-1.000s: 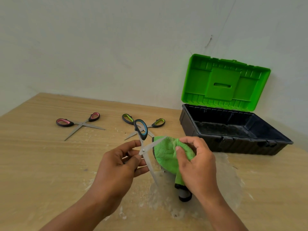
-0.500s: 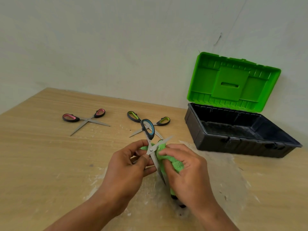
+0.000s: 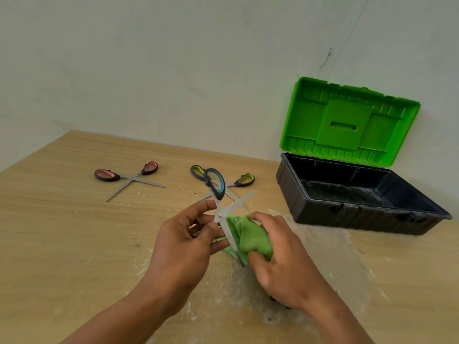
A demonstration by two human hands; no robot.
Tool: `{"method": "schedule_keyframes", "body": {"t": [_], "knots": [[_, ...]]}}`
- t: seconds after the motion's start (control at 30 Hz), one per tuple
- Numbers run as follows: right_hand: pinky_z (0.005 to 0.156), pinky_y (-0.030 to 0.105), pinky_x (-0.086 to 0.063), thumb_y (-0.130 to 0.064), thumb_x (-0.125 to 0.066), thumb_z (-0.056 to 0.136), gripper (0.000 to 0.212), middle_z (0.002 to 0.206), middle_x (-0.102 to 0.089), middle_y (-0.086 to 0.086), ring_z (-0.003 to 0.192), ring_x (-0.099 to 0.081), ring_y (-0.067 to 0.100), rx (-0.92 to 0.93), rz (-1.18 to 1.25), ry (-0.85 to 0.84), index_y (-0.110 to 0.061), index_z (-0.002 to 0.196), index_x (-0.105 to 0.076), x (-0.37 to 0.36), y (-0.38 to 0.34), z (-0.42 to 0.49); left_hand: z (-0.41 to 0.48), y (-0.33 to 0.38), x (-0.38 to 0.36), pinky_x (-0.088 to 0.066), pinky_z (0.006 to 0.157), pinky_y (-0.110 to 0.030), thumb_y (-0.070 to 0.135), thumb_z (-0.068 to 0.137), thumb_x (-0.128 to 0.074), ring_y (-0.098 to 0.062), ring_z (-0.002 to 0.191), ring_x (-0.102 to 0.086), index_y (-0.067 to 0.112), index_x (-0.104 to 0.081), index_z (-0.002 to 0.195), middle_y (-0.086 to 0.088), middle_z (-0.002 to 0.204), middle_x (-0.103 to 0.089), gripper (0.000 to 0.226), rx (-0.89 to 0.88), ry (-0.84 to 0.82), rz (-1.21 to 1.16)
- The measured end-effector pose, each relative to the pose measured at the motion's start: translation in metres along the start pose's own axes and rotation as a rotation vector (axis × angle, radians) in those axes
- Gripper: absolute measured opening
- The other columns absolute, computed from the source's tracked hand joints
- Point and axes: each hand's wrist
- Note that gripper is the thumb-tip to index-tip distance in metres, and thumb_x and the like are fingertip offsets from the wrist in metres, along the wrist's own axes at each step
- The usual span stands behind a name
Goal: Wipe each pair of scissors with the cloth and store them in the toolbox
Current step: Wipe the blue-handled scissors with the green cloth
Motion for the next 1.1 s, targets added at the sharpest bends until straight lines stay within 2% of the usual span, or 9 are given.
{"method": "schedule_keyframes", "body": {"t": [0.1,0.17,0.3,0.43,0.53,0.63,0.73,0.93,1.1], "knots": [[0.064,0.020,-0.044,-0.024,-0.059,0.093,0.038,0.111,-0.054,-0.006,0.088,-0.057,0.007,-0.063,0.075,-0.034,-0.031,0.122,-0.036,0.004,0.002,0.001,0.000,0.000,0.001,-0.061,0.069,-0.025,-0.007,0.095,-0.053,-0.022,0.081,-0.073,0.024,-0.070,0.107,-0.015,0.093,-0.062,0.036,-0.004,-0.007,0.028],[0.060,0.020,-0.047,-0.015,-0.063,0.091,0.033,0.099,-0.060,-0.008,0.081,-0.060,0.005,-0.027,0.079,0.061,-0.031,0.110,-0.043,0.004,0.005,0.001,-0.001,-0.001,0.000,-0.061,0.069,-0.025,-0.006,0.095,-0.053,-0.021,0.081,-0.074,0.022,-0.070,0.109,-0.013,0.092,-0.063,0.036,0.000,-0.022,0.042],[0.082,0.001,-0.041,-0.001,-0.072,0.081,0.046,0.105,-0.060,-0.012,0.096,-0.060,0.000,0.133,-0.035,0.326,-0.030,0.116,-0.071,-0.001,0.012,0.003,-0.004,-0.004,-0.003,-0.061,0.069,-0.023,-0.005,0.096,-0.053,-0.018,0.082,-0.075,0.023,-0.069,0.111,-0.012,0.093,-0.066,0.035,0.004,-0.038,0.093],[0.083,-0.003,-0.038,-0.005,-0.082,0.079,0.052,0.104,-0.055,-0.012,0.099,-0.056,-0.006,0.203,-0.031,0.398,-0.029,0.123,-0.066,-0.008,0.005,0.002,-0.006,-0.007,-0.006,-0.061,0.070,-0.024,-0.005,0.095,-0.053,-0.018,0.086,-0.074,0.021,-0.068,0.115,-0.015,0.098,-0.067,0.035,0.001,-0.041,0.119],[0.076,0.003,-0.043,-0.010,-0.084,0.078,0.046,0.098,-0.059,-0.017,0.095,-0.059,-0.003,0.286,0.041,0.463,-0.030,0.108,-0.056,-0.010,-0.003,0.000,-0.007,-0.010,-0.008,-0.062,0.073,-0.026,-0.004,0.096,-0.053,-0.018,0.088,-0.073,0.019,-0.065,0.120,-0.017,0.104,-0.063,0.035,0.003,-0.041,0.153],[0.076,0.012,-0.049,-0.018,-0.082,0.081,0.029,0.101,-0.062,-0.005,0.094,-0.062,0.006,0.381,0.041,0.516,-0.016,0.105,-0.067,-0.009,-0.004,-0.001,-0.008,-0.008,-0.007,-0.062,0.075,-0.030,-0.004,0.096,-0.054,-0.018,0.088,-0.074,0.026,-0.067,0.112,-0.016,0.101,-0.061,0.036,-0.019,-0.042,0.146],[0.079,0.018,-0.055,-0.033,-0.073,0.087,0.033,0.109,-0.065,0.000,0.100,-0.066,0.009,0.401,0.127,0.492,-0.012,0.112,-0.073,-0.012,-0.008,-0.003,-0.008,-0.007,-0.006,-0.062,0.077,-0.031,-0.003,0.095,-0.055,-0.017,0.088,-0.074,0.031,-0.068,0.105,-0.012,0.096,-0.063,0.038,-0.021,-0.034,0.128],[0.088,0.008,-0.051,-0.016,-0.083,0.082,0.036,0.109,-0.072,0.005,0.096,-0.069,0.012,0.367,-0.097,0.647,-0.004,0.116,-0.074,-0.009,-0.002,0.002,-0.009,-0.009,-0.008,-0.062,0.073,-0.028,-0.006,0.096,-0.052,-0.023,0.086,-0.075,0.021,-0.068,0.116,-0.018,0.101,-0.061,0.038,0.000,-0.072,0.133],[0.088,0.017,-0.055,-0.015,-0.074,0.088,0.031,0.114,-0.069,0.007,0.102,-0.066,0.013,0.509,-0.193,0.518,-0.005,0.117,-0.074,-0.018,-0.006,-0.004,-0.008,-0.004,-0.006,-0.062,0.071,-0.027,-0.007,0.095,-0.052,-0.022,0.083,-0.076,0.026,-0.070,0.107,-0.005,0.083,-0.063,0.039,0.003,-0.035,0.078]]}}
Point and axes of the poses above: each hand's wrist, its own z-axis towards the middle knuckle, its own x-axis out of the back of the hand, y = z × x
